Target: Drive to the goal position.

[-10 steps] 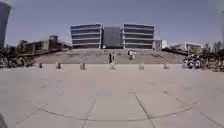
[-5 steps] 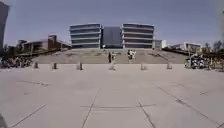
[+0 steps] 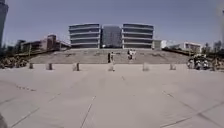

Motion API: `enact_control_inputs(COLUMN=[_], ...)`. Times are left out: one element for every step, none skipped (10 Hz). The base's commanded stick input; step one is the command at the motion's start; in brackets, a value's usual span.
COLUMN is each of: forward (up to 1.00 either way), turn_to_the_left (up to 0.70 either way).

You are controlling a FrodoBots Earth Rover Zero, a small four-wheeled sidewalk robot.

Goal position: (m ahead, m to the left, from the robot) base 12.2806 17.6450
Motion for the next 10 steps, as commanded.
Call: enact_control_inputs(forward=[1.0,1.0,1.0,1.0,1.0,1.0,1.0,1.0,1.0,1.0], turn_to_the_left=[0.4,0.4,0.4,0.4,0.0,0.0,0.0,0.0,0.0,0.0])
